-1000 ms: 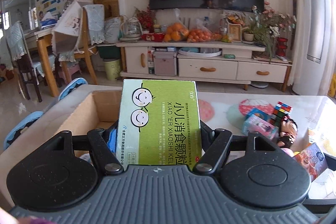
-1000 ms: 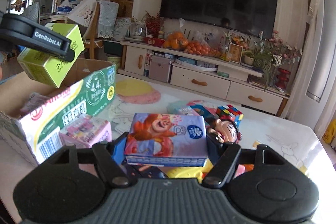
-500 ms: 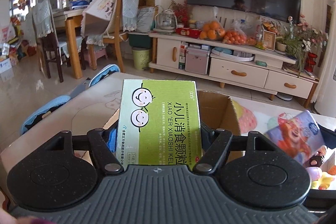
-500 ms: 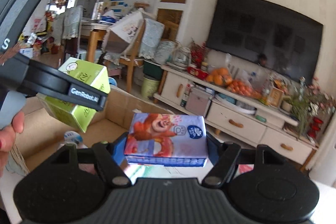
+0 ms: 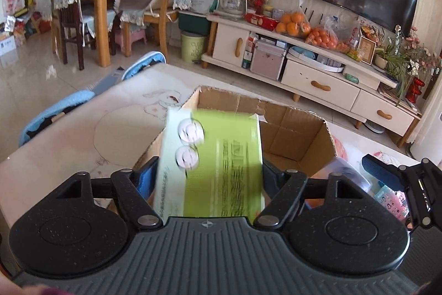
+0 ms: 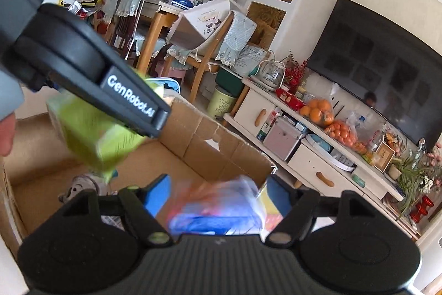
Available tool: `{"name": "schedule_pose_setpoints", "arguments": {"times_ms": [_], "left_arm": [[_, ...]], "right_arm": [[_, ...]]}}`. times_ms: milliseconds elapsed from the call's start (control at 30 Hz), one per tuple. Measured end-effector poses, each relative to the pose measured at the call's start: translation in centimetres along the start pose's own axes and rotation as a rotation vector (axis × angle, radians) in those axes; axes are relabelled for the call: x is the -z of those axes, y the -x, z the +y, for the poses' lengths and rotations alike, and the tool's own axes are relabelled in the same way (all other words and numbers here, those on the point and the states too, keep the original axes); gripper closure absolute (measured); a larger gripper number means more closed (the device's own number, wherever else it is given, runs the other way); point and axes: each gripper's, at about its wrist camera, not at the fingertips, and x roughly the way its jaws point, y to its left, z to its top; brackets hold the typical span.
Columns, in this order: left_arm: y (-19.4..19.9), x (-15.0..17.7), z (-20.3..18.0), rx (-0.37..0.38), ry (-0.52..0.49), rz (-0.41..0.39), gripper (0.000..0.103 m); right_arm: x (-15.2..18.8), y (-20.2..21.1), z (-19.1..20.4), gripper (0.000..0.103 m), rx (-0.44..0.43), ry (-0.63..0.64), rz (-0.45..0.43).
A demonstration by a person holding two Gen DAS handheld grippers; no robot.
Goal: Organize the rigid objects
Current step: 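Carry both boxes to cardboard box and open both tools to drop them, then grasp dark space-print cube with right tool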
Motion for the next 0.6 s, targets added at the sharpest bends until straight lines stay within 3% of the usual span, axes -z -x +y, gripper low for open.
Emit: {"name": "schedule_pose_setpoints", "arguments": {"times_ms": [67,300,600], "left_arm": [[0.3,0.0,-0.1,0.000,-0.003,-0.012,0.003],[0.5,0.0,-0.1,-0.002,-0.011,-0.018,0.000],[1.5,0.8,-1.4,0.041,-0.068,-0.041,0.000]], "right_arm": [[0.2,0.5,0.1,0.015,0.020,0.003,-0.013],[1.3,3.6,-0.2,0.014,0.109,-0.046,-0.048],[4.5,7.8,-1.5,0.014,0.212,-0.153,-0.027]]}}
